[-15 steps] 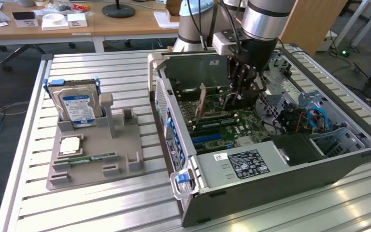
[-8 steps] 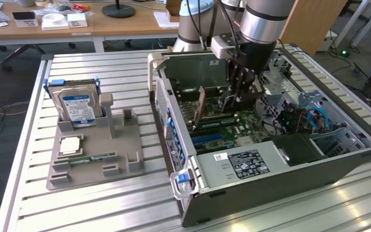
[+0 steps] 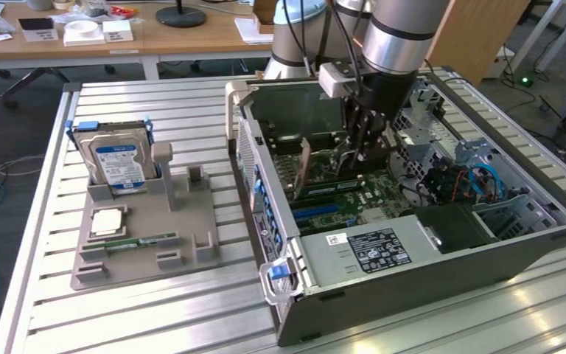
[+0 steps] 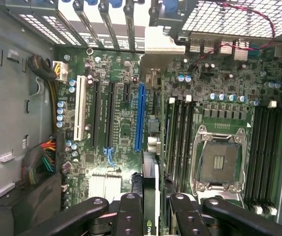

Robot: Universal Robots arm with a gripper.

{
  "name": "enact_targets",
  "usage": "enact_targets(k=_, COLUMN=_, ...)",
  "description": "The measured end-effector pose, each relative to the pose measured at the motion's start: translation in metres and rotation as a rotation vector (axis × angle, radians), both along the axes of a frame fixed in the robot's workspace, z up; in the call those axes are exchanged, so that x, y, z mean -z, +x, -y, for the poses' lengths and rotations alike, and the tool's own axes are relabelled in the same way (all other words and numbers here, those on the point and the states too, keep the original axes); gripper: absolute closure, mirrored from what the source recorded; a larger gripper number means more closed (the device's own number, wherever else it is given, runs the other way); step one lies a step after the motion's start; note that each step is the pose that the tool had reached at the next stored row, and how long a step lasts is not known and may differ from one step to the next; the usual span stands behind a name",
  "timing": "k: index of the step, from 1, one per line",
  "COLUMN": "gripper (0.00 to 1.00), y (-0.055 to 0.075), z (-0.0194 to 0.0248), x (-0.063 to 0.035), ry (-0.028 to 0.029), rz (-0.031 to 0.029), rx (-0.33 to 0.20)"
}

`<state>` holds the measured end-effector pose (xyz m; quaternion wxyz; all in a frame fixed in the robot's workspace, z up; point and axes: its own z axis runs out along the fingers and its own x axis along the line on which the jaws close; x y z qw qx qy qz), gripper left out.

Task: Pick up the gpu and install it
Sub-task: 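Insert the gpu into the slot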

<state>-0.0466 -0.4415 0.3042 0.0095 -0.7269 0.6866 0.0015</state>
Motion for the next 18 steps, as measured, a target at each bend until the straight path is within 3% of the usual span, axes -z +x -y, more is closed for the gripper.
enact_targets(k=18, gripper=0.74, y=-0.009, z=0.0022, x=0.0160, ry=-0.0001, rz=0.0000, rx=-0.009)
